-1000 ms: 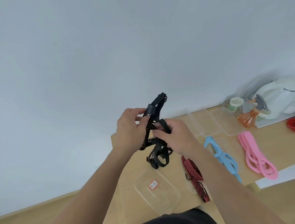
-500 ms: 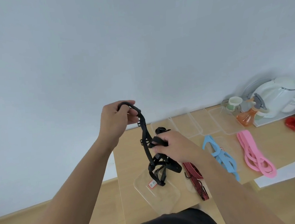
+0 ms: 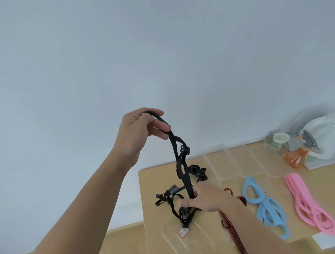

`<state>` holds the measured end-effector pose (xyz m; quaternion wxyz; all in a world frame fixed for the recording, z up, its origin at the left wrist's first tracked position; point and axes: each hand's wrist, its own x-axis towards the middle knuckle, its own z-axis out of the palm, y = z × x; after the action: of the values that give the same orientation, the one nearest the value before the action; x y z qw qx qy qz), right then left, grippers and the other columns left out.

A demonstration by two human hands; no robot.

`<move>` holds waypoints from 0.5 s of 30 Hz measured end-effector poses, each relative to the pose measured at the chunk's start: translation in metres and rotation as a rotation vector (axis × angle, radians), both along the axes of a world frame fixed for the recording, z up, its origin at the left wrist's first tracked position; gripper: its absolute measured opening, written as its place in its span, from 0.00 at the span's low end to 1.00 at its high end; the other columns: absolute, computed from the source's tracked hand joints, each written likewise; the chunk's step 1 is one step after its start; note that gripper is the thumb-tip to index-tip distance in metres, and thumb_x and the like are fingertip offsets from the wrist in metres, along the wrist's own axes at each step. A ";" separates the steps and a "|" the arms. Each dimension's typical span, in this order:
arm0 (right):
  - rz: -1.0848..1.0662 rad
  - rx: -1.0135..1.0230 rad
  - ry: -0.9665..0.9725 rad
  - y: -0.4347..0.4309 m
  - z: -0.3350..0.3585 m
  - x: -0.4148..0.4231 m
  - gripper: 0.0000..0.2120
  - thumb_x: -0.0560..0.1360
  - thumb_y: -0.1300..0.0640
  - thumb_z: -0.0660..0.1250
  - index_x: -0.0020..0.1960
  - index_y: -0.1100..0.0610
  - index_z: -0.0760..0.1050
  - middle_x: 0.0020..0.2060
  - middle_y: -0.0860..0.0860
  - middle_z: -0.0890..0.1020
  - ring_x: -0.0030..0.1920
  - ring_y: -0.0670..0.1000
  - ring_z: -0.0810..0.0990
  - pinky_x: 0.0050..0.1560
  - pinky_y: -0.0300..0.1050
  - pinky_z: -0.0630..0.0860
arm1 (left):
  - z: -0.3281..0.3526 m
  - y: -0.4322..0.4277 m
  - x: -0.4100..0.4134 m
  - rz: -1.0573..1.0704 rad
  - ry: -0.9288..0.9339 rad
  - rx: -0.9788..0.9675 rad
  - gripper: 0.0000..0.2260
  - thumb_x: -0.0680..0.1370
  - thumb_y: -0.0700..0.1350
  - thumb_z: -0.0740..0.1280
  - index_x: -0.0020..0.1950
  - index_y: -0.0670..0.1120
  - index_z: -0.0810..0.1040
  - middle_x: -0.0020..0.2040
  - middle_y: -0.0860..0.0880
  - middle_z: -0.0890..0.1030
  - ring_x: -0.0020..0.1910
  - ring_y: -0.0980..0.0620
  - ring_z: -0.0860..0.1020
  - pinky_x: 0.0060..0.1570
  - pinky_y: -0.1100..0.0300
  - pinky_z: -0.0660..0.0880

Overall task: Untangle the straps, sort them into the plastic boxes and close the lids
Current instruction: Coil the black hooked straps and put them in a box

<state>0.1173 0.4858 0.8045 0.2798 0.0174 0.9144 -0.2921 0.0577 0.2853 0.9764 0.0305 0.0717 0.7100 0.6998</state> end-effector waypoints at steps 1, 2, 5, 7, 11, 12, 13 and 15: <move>-0.013 0.047 0.033 0.000 0.009 -0.004 0.33 0.67 0.26 0.68 0.30 0.53 0.61 0.24 0.47 0.65 0.25 0.49 0.65 0.34 0.46 0.64 | 0.005 0.000 0.001 -0.014 0.003 -0.003 0.15 0.80 0.33 0.54 0.54 0.38 0.80 0.40 0.36 0.85 0.35 0.39 0.83 0.50 0.55 0.79; -0.048 0.084 0.110 0.000 0.022 -0.007 0.31 0.67 0.25 0.67 0.32 0.52 0.64 0.27 0.46 0.67 0.27 0.48 0.67 0.35 0.45 0.65 | 0.010 0.000 0.002 -0.026 0.006 -0.008 0.15 0.80 0.33 0.54 0.54 0.38 0.80 0.41 0.36 0.85 0.35 0.40 0.83 0.48 0.56 0.79; -0.164 -0.057 0.397 -0.005 0.065 -0.014 0.33 0.66 0.29 0.71 0.63 0.48 0.72 0.55 0.43 0.74 0.56 0.45 0.75 0.54 0.44 0.72 | 0.024 0.003 0.005 -0.061 0.020 -0.030 0.15 0.80 0.33 0.54 0.55 0.38 0.80 0.41 0.37 0.85 0.35 0.40 0.83 0.46 0.57 0.80; -0.173 -0.291 0.497 -0.009 0.089 -0.020 0.20 0.72 0.37 0.73 0.59 0.44 0.74 0.52 0.40 0.78 0.50 0.40 0.76 0.50 0.40 0.71 | 0.033 0.006 0.005 -0.083 0.035 -0.042 0.15 0.80 0.34 0.54 0.55 0.38 0.80 0.41 0.37 0.86 0.34 0.40 0.83 0.46 0.57 0.80; -0.189 -0.522 0.519 -0.007 0.112 -0.030 0.05 0.80 0.53 0.68 0.47 0.52 0.81 0.41 0.48 0.87 0.42 0.47 0.85 0.47 0.44 0.79 | 0.048 0.011 0.005 -0.095 0.081 -0.064 0.14 0.81 0.34 0.55 0.55 0.39 0.81 0.41 0.38 0.86 0.34 0.42 0.83 0.45 0.58 0.79; -0.190 -0.532 0.532 -0.005 0.114 -0.030 0.06 0.81 0.57 0.67 0.46 0.51 0.81 0.42 0.48 0.87 0.44 0.45 0.86 0.47 0.40 0.78 | 0.051 0.012 0.006 -0.098 0.090 -0.062 0.15 0.81 0.34 0.55 0.55 0.39 0.81 0.40 0.38 0.86 0.33 0.42 0.82 0.45 0.57 0.79; -0.190 -0.515 0.542 -0.004 0.116 -0.029 0.09 0.81 0.60 0.66 0.45 0.51 0.80 0.43 0.48 0.87 0.44 0.44 0.86 0.47 0.38 0.78 | 0.054 0.013 0.006 -0.102 0.096 -0.058 0.15 0.81 0.34 0.55 0.55 0.39 0.81 0.40 0.38 0.86 0.33 0.42 0.82 0.45 0.56 0.79; -0.208 -0.522 0.547 0.001 0.114 -0.028 0.13 0.82 0.63 0.64 0.43 0.49 0.78 0.43 0.51 0.85 0.44 0.46 0.87 0.50 0.44 0.82 | 0.059 0.016 0.008 -0.106 0.110 -0.047 0.15 0.81 0.34 0.55 0.56 0.39 0.81 0.40 0.39 0.86 0.33 0.41 0.82 0.45 0.56 0.79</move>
<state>0.0893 0.4863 0.9186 -0.0101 -0.0404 0.8435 -0.5355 0.0653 0.3011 1.0358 0.0303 0.1466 0.7219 0.6756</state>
